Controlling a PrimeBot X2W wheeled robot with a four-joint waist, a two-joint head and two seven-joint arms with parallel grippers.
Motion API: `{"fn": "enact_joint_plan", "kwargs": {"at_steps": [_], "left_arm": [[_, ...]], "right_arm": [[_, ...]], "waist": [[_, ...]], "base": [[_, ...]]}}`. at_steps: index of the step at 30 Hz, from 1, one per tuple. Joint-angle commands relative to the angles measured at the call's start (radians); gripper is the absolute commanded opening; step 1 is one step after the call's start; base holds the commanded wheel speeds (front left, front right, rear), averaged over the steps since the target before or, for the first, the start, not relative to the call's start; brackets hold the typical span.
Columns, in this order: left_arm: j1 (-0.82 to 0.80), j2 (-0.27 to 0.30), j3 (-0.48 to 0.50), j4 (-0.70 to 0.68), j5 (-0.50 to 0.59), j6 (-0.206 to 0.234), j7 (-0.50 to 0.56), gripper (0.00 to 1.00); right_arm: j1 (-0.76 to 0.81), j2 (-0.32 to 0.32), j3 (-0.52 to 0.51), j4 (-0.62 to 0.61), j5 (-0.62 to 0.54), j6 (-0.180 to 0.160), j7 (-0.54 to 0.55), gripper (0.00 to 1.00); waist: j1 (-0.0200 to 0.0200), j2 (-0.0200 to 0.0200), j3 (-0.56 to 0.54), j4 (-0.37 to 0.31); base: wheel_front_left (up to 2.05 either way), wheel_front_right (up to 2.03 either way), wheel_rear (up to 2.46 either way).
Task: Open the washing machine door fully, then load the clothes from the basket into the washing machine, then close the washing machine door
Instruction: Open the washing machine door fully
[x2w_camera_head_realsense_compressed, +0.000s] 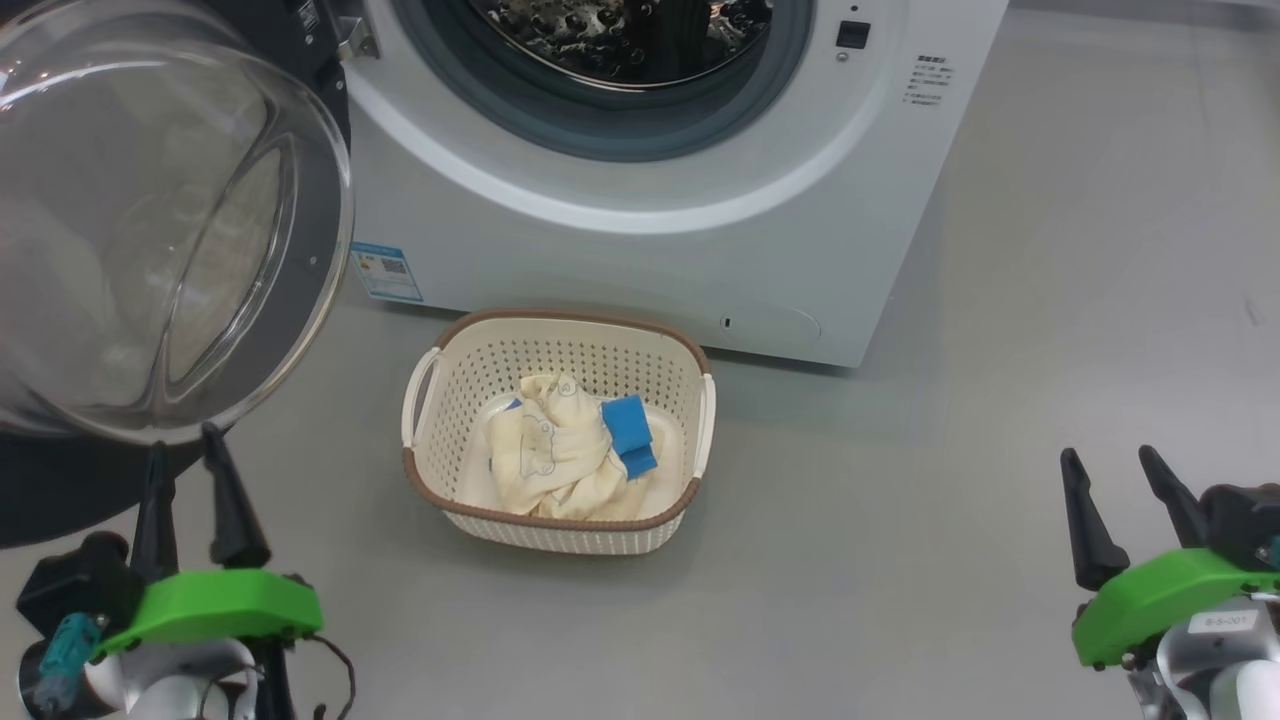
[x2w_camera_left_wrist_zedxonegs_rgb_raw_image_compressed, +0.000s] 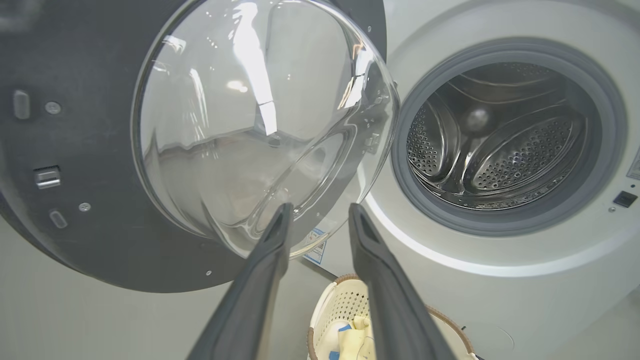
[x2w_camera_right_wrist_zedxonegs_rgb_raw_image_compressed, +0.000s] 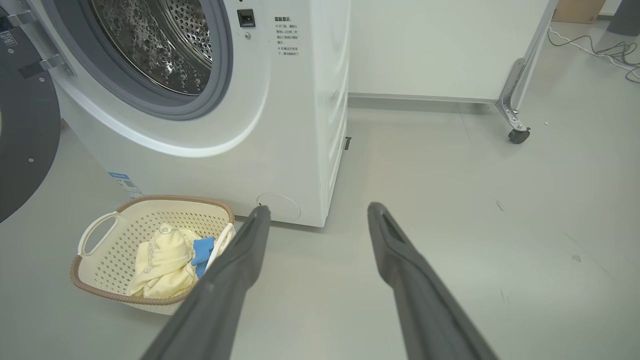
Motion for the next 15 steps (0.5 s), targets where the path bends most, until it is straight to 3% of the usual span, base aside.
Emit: {"fn": "enact_joint_plan", "kwargs": {"at_steps": [1, 2, 3, 15], "left_arm": [[-0.024, 0.021, 0.032, -0.043, 0.010, 0.049, 0.001, 0.69], [-0.013, 0.019, 0.021, -0.062, 0.015, 0.048, 0.005, 0.91], [-0.004, 0.019, 0.008, -0.077, 0.019, 0.045, 0.012, 1.00], [0.020, 0.019, -0.093, -0.064, 0.058, 0.013, 0.048, 1.00]], "right_arm": [[-0.011, -0.016, 0.018, -0.039, -0.014, 0.000, -0.014, 1.00], [-0.009, -0.016, 0.016, -0.041, -0.016, 0.000, -0.013, 1.00], [-0.009, -0.016, 0.013, -0.044, -0.018, 0.000, -0.012, 1.00], [-0.022, -0.016, 0.001, -0.064, -0.034, 0.000, -0.009, 1.00]], "waist": [[0.0000, 0.0000, -0.011, -0.016], [0.0000, 0.0000, -0.015, -0.024], [0.0000, 0.0000, -0.018, -0.033], [0.0000, 0.0000, -0.053, -0.141]], "base": [[0.00, 0.00, 0.00], [0.00, 0.00, 0.00], [0.00, 0.00, 0.00], [0.00, 0.00, 0.00]]}}
